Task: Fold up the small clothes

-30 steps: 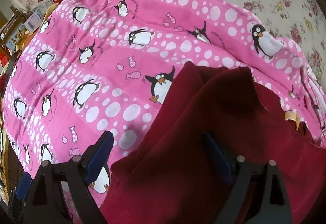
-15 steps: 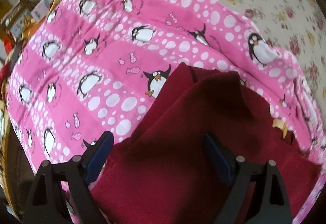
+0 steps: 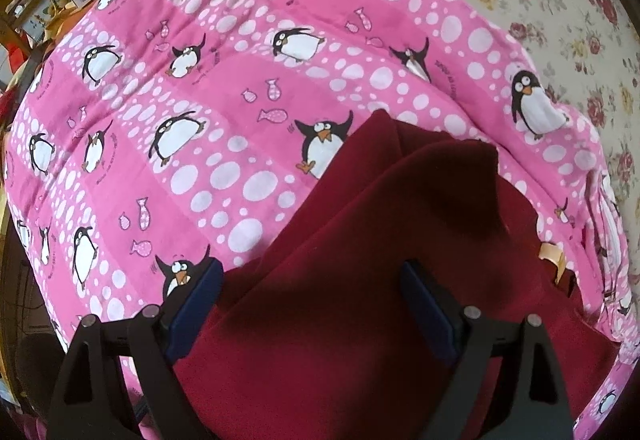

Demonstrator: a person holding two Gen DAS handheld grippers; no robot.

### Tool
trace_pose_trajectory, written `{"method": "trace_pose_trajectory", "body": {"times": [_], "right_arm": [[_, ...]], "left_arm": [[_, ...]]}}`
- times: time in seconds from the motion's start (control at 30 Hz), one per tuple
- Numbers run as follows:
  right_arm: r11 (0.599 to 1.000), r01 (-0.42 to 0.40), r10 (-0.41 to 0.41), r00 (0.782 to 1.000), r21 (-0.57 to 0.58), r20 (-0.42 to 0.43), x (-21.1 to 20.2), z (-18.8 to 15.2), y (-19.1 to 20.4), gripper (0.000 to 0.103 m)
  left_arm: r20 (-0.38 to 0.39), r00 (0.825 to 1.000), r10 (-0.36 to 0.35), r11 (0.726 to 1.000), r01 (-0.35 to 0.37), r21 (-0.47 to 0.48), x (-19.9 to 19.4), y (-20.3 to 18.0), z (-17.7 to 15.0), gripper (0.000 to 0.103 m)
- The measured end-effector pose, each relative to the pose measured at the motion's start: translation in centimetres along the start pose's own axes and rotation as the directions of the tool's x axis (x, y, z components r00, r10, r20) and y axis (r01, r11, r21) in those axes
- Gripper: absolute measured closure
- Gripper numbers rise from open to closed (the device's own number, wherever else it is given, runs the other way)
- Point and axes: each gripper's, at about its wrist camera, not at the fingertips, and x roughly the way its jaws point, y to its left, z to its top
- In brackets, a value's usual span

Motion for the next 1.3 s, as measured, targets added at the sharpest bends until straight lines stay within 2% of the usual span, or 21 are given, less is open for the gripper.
{"method": "trace_pose_trajectory", "body": {"times": [0.17,0.23,0.3,0.43,0.53,0.63,0.7,0.77,0.83,0.87,1.0,1.1,1.2,1.3], "right_arm": [[1.0,-0.008,0.008,1.0,0.004,0.012,-0.3,-0.3,-0.4,0.011],[1.0,-0.014,0.013,1.0,0.012,0.024,-0.5,-0.4,-0.6,0.011],[0.999,-0.027,0.026,0.998,0.03,0.048,-1.0,-0.5,-1.0,0.011],[0.995,-0.059,0.051,0.994,0.084,0.094,-2.3,-0.3,-2.3,0.011],[0.982,-0.111,0.097,0.991,0.152,0.097,-2.9,0.1,-3.4,0.011],[0.979,-0.114,0.099,0.99,0.168,0.097,-3.3,0.3,-3.7,0.011],[0.982,-0.093,0.079,0.993,0.166,0.091,-3.3,0.3,-3.8,0.011],[0.985,-0.078,0.067,0.995,0.152,0.076,-3.1,0.4,-3.8,0.011],[0.988,-0.058,0.05,0.997,0.141,0.059,-3.0,0.5,-3.9,0.011],[0.989,-0.042,0.035,0.998,0.14,0.052,-3.0,0.7,-4.0,0.011],[0.983,-0.04,0.035,0.999,0.177,0.028,-2.6,1.4,-4.5,0.011],[0.981,-0.05,0.05,0.999,0.186,0.009,-2.1,2.1,-4.3,0.011],[0.988,-0.015,0.017,1.0,0.151,-0.011,-1.4,3.0,-3.6,0.011],[0.994,0.027,-0.022,0.999,0.109,-0.045,-0.4,3.9,-2.9,0.011]], "left_arm": [[0.01,0.999,-0.05,0.994,0.05,-0.096,-0.3,2.0,0.8,0.068],[0.0,0.994,-0.107,0.977,0.105,-0.187,-0.1,3.6,1.4,0.068],[-0.003,0.986,-0.167,0.944,0.159,-0.288,0.2,5.2,2.0,0.068],[-0.043,0.963,-0.268,0.845,0.213,-0.491,1.7,8.1,3.6,0.068],[-0.054,0.941,-0.334,0.78,0.243,-0.577,2.9,8.8,4.7,0.068],[-0.08,0.893,-0.443,0.702,0.29,-0.65,4.3,9.0,5.2,0.068],[-0.076,0.877,-0.475,0.673,0.306,-0.674,4.6,9.3,5.4,0.068],[-0.071,0.851,-0.521,0.619,0.32,-0.717,5.0,10.0,5.2,0.066],[-0.066,0.825,-0.561,0.543,0.307,-0.782,5.7,10.6,4.6,0.065],[-0.061,0.82,-0.57,0.511,0.296,-0.807,5.9,10.8,4.3,0.065],[-0.07,0.828,-0.556,0.496,0.263,-0.828,5.9,10.7,4.6,0.065],[-0.051,0.829,-0.557,0.479,0.27,-0.835,6.0,10.6,4.5,0.063],[-0.028,0.82,-0.571,0.466,0.296,-0.834,6.0,11.0,3.9,0.063],[0.004,0.802,-0.598,0.428,0.324,-0.844,6.0,11.4,3.3,0.063]]}}
